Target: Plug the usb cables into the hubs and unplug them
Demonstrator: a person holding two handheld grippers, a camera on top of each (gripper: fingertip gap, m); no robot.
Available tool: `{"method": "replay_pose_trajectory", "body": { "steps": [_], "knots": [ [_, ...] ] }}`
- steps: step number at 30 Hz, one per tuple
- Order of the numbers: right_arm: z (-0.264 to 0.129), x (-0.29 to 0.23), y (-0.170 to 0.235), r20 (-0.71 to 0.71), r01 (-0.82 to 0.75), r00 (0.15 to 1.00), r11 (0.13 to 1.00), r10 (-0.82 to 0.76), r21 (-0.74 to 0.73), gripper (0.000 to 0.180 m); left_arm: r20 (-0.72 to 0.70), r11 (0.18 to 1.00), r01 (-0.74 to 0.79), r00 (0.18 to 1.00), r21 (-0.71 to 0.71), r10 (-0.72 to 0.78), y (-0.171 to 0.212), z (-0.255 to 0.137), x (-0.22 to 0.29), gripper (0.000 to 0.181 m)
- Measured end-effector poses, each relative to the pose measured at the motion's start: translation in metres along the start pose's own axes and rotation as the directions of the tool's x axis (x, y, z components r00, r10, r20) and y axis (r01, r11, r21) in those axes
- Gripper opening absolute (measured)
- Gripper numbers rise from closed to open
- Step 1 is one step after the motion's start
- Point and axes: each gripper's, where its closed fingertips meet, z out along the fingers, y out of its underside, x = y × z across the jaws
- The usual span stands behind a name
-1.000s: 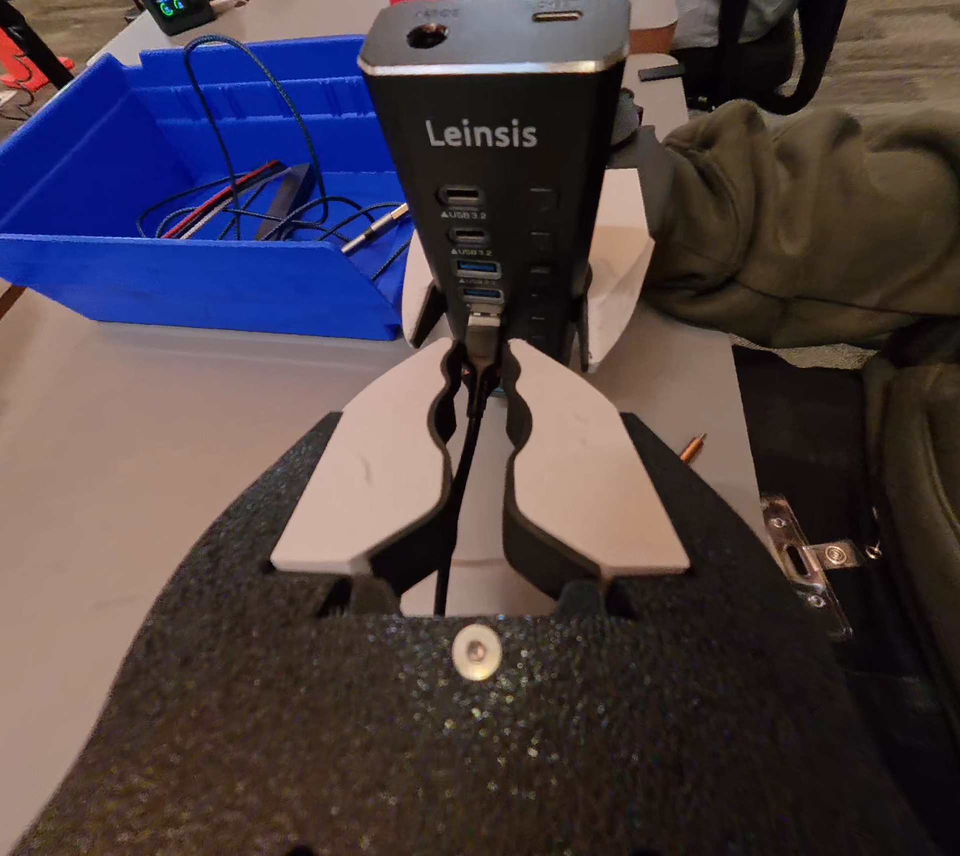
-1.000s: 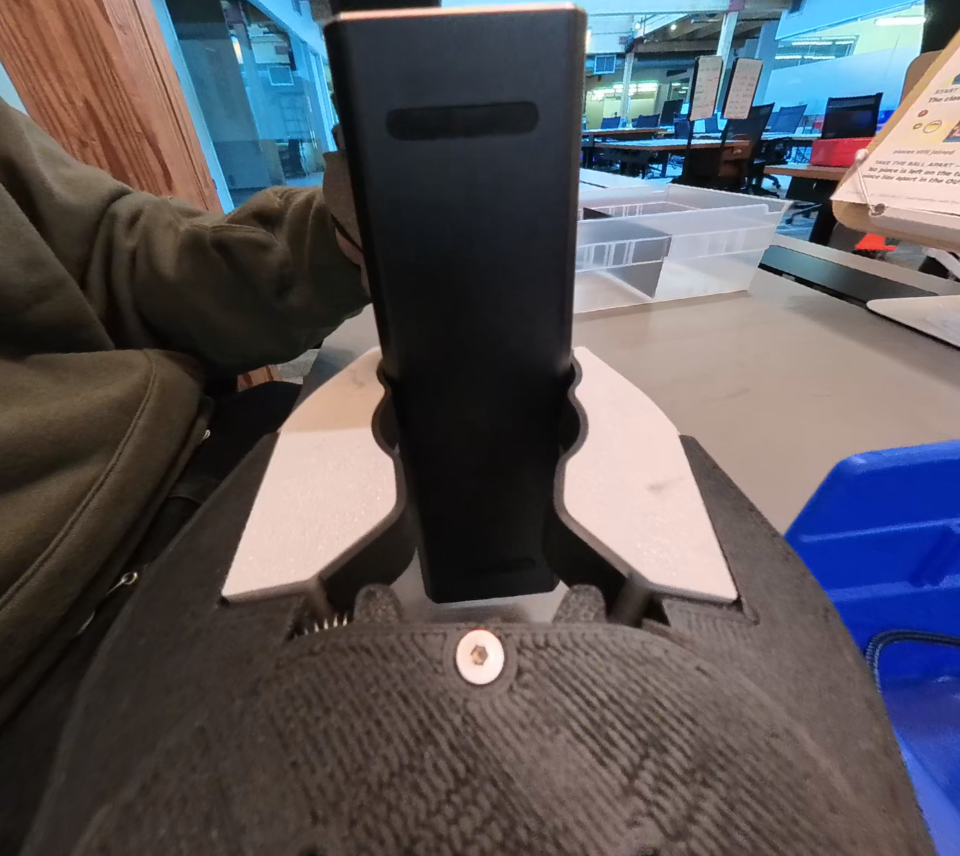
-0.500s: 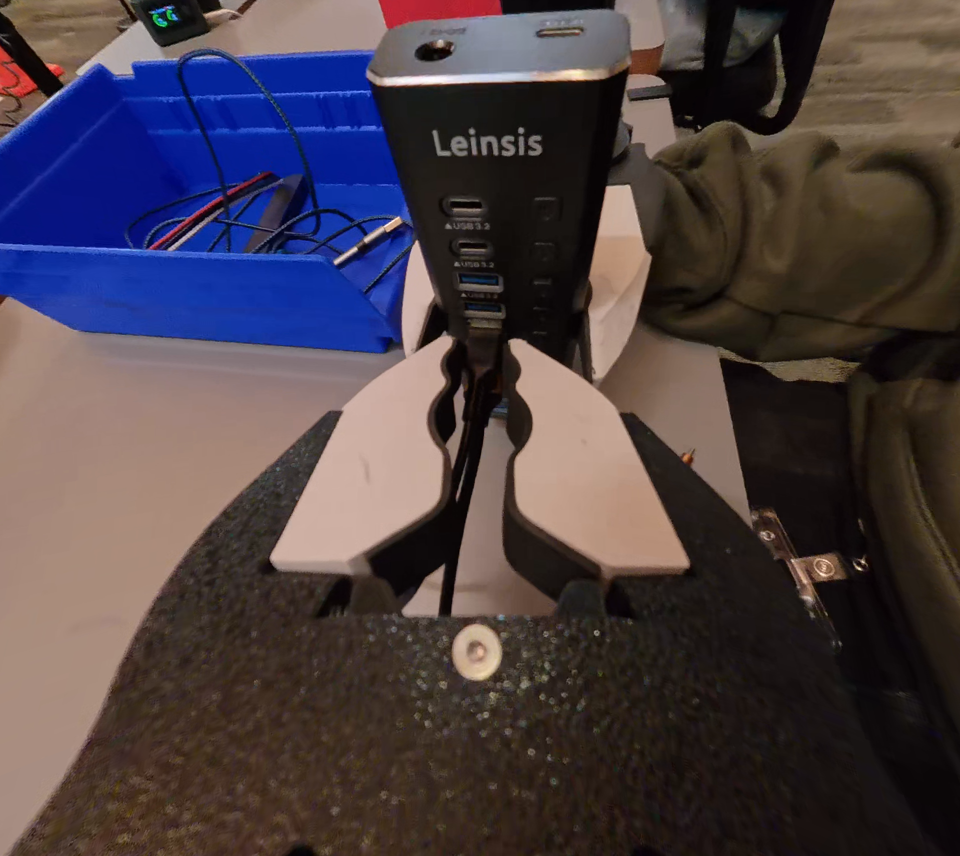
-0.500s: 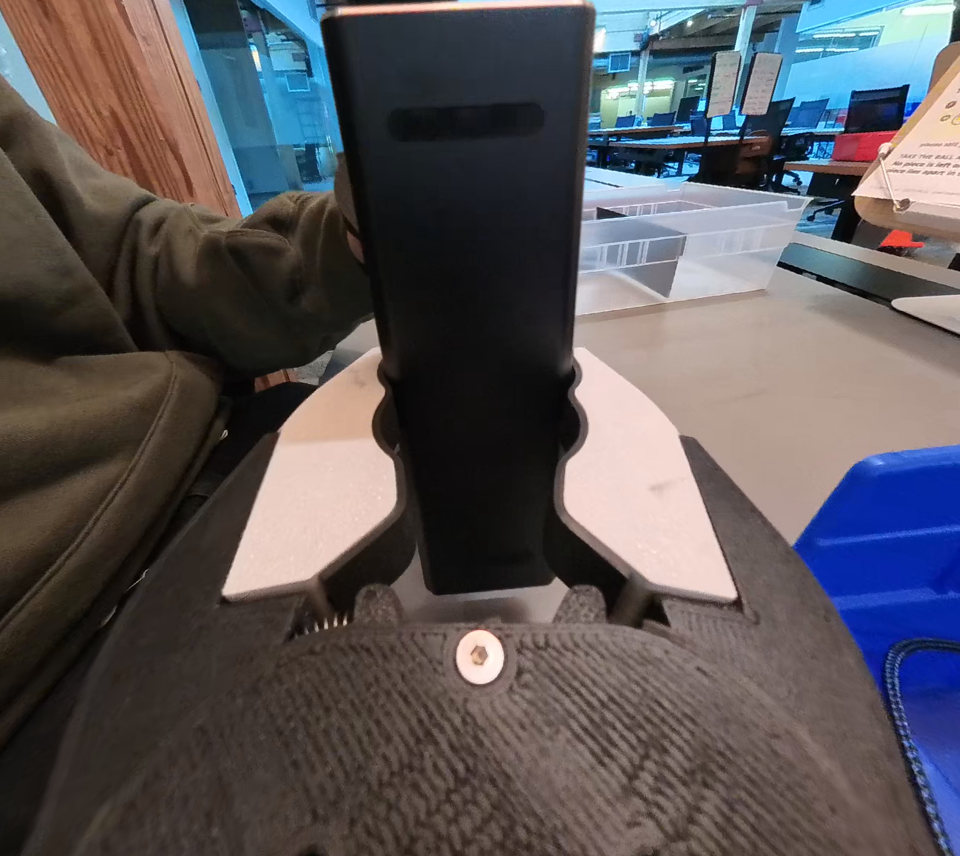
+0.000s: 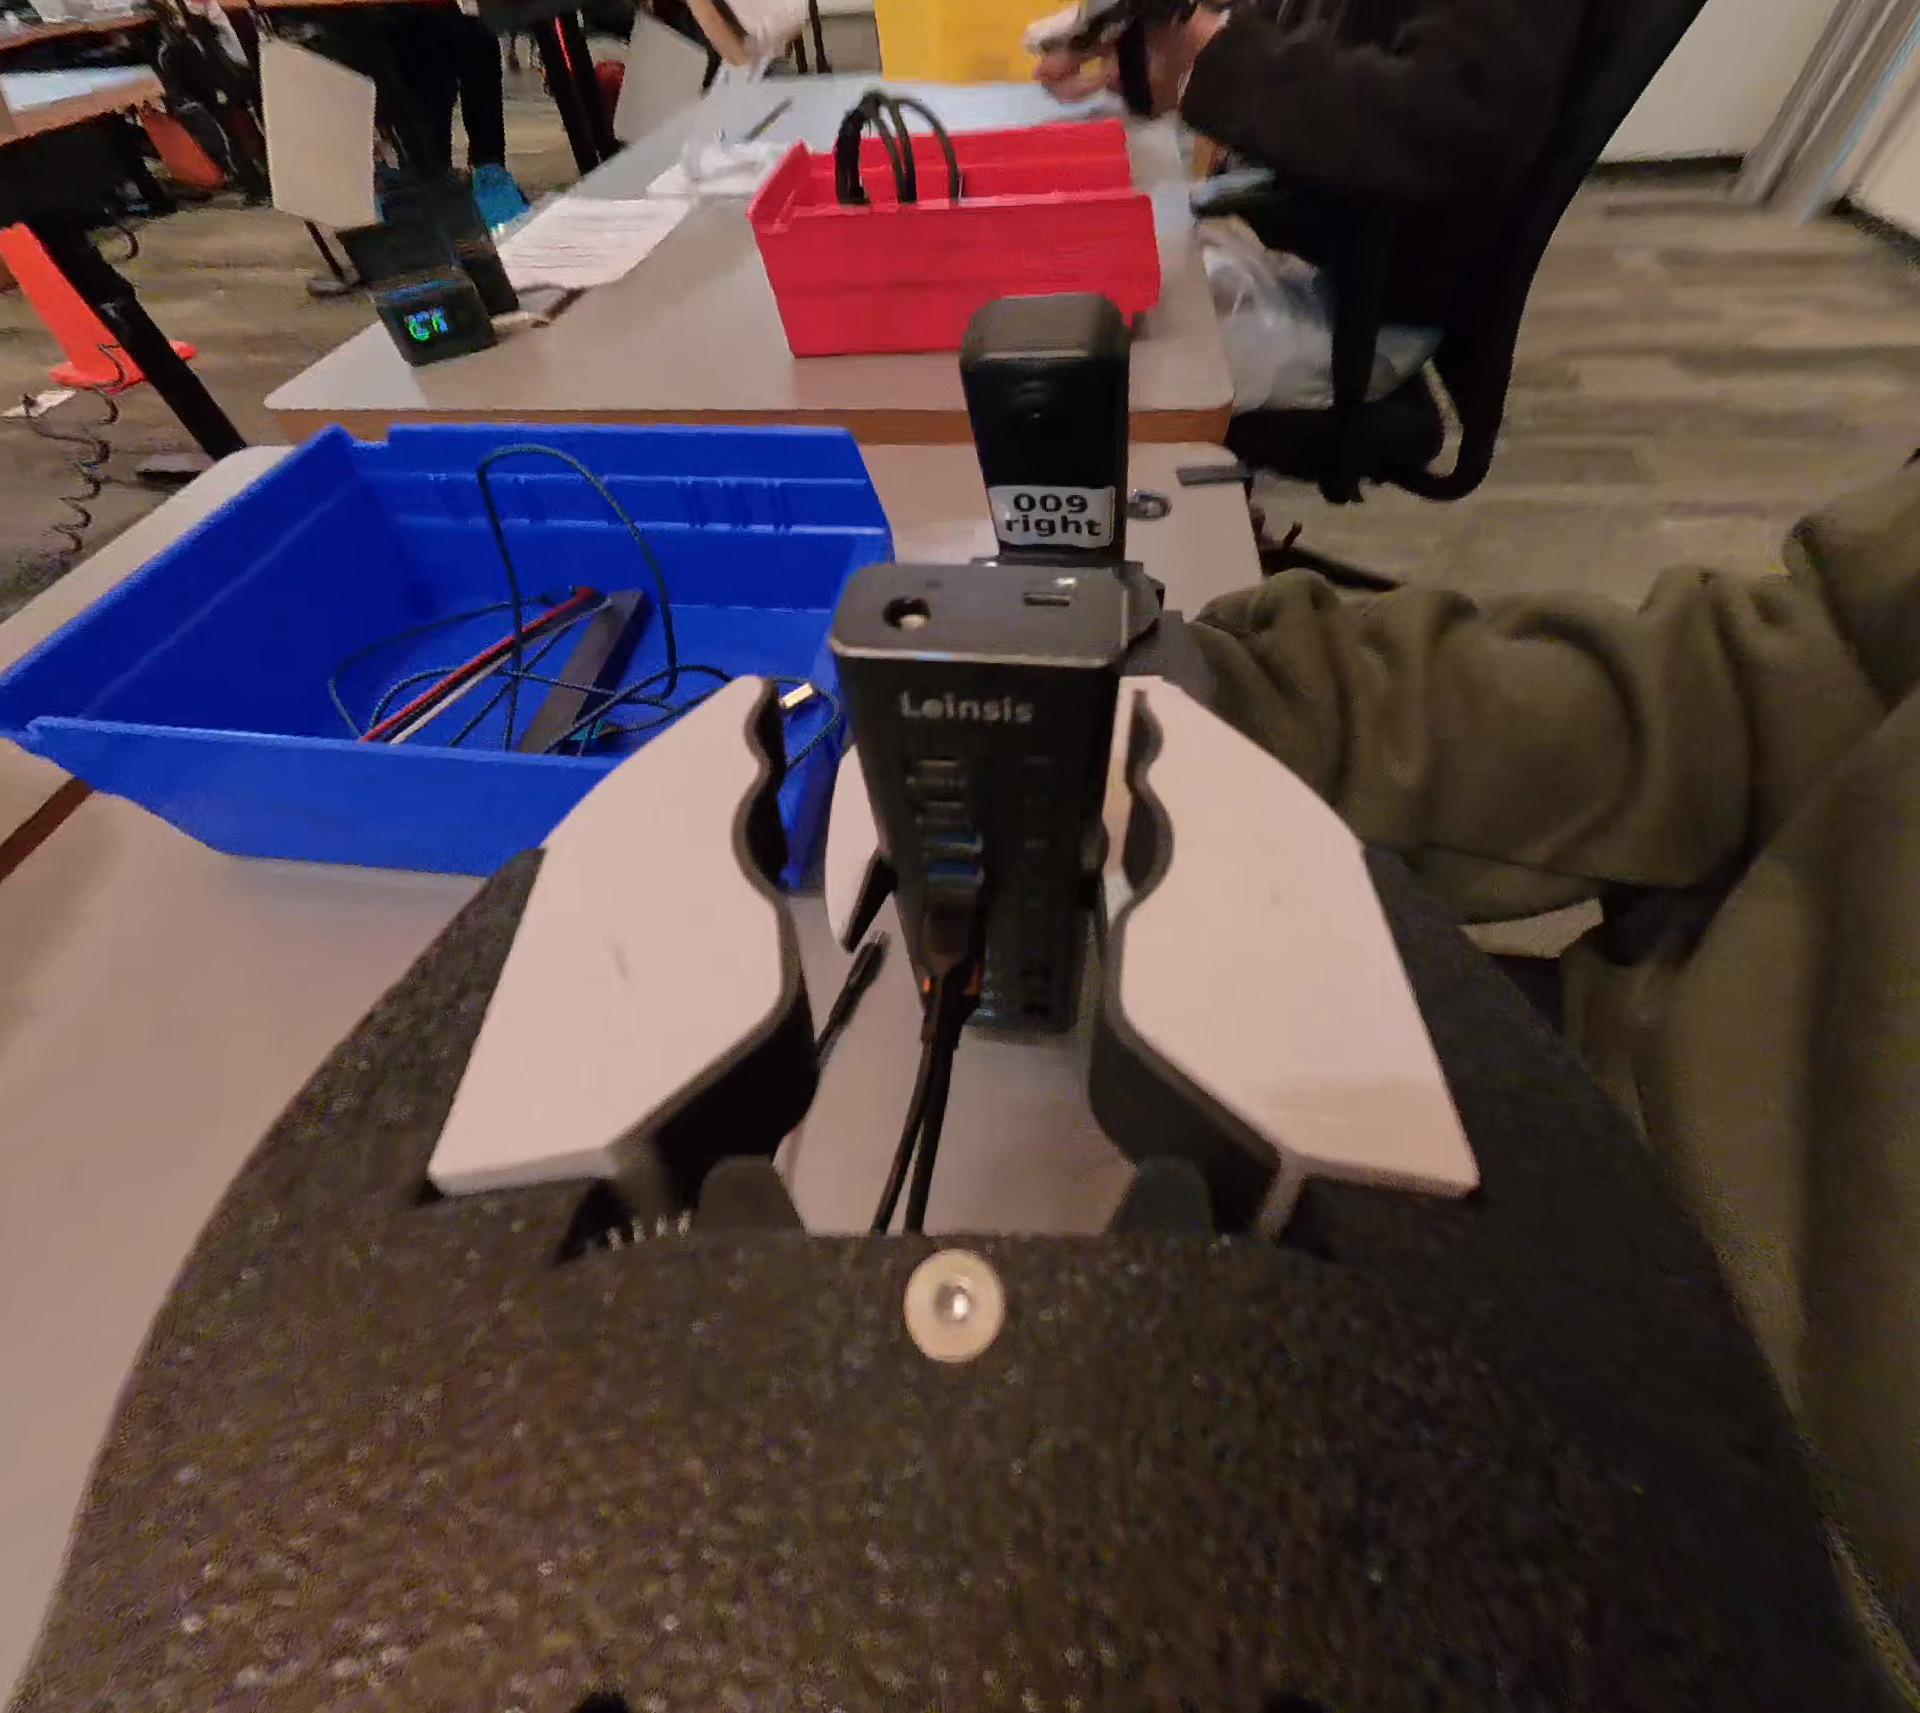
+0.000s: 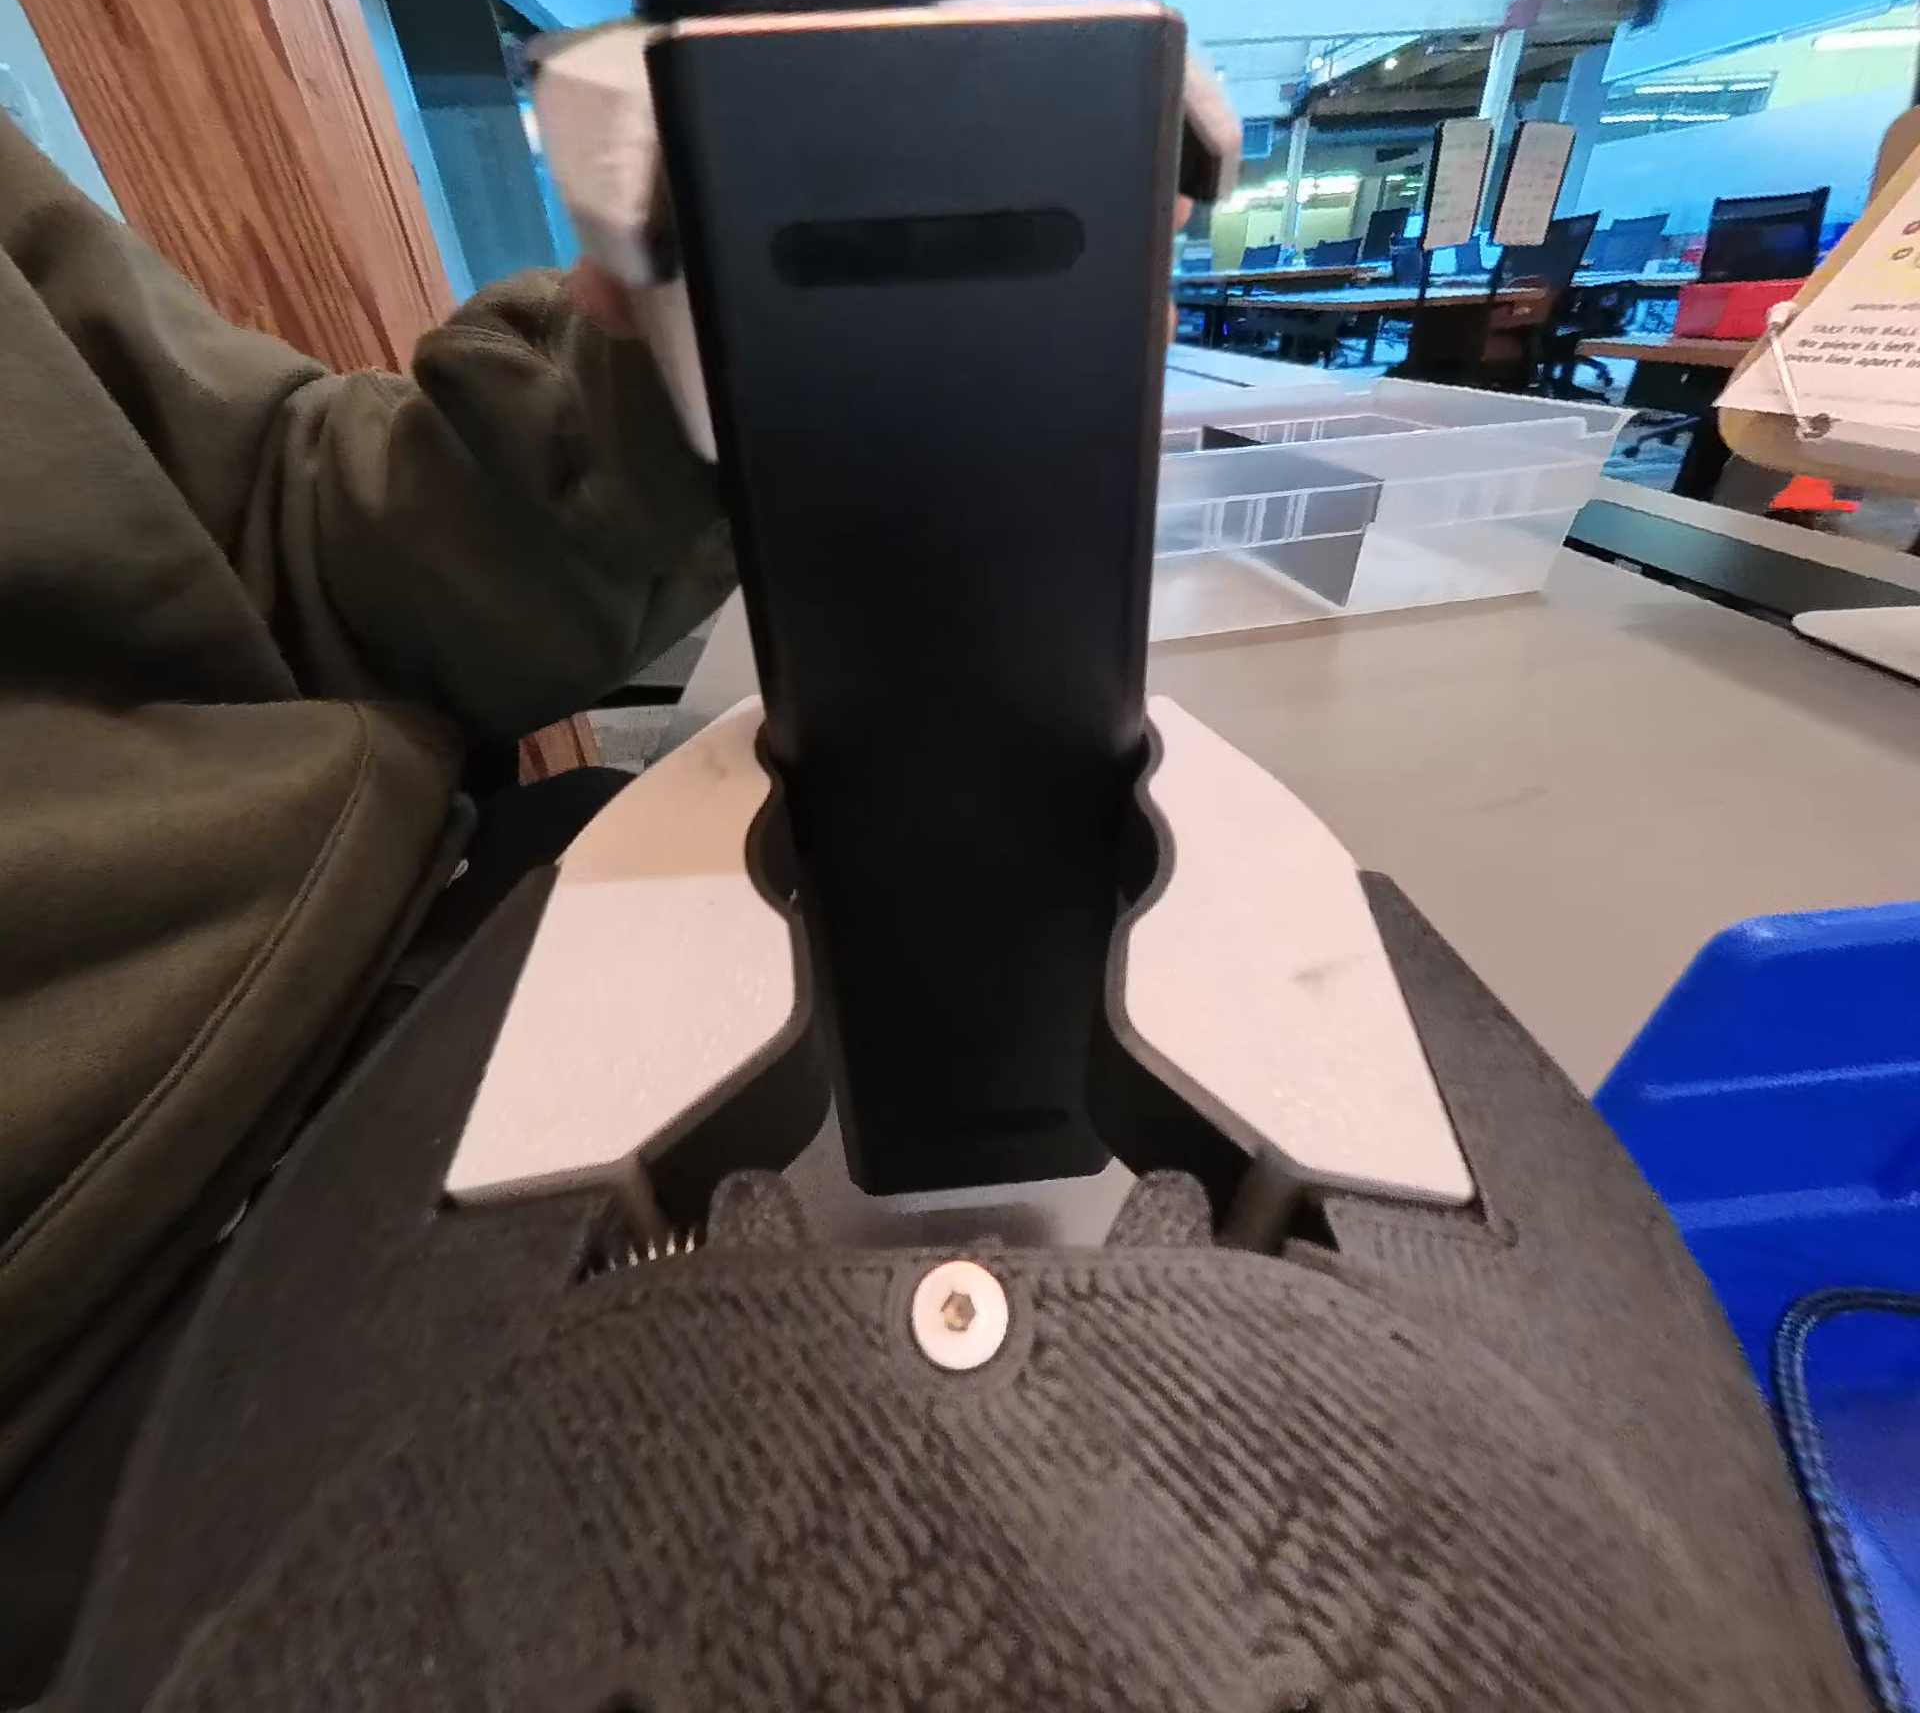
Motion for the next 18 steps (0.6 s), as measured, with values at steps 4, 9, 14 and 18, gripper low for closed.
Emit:
{"method": "replay_pose_trajectory", "body": {
  "steps": [4, 9, 14, 18],
  "knots": [
    [0.000, 0.000, 0.000, -0.003, 0.002, 1.000, 1.000, -0.002, 0.001, 0.061, 0.014, 0.981, -0.064, 0.998, -0.182, 0.068, 0.015, 0.029, 0.004, 0.064],
    [-0.004, 0.004, -0.008, -0.022, -0.011, 1.000, 0.998, 0.013, 0.067, 0.061, -0.002, 0.981, -0.059, 0.998, -0.184, 0.060, 0.010, 0.037, 0.000, 0.061],
    [-0.008, 0.008, -0.015, -0.025, -0.078, 0.996, 0.986, 0.082, 0.146, 0.063, -0.021, 0.986, -0.042, 0.999, -0.161, 0.039, -0.006, 0.028, -0.006, 0.060],
    [0.001, 0.015, -0.006, -0.089, -0.075, 0.993, 0.995, 0.080, 0.061, 0.066, -0.021, 0.974, -0.065, 0.998, -0.216, 0.062, -0.012, 0.021, -0.013, 0.060]
  ]
}}
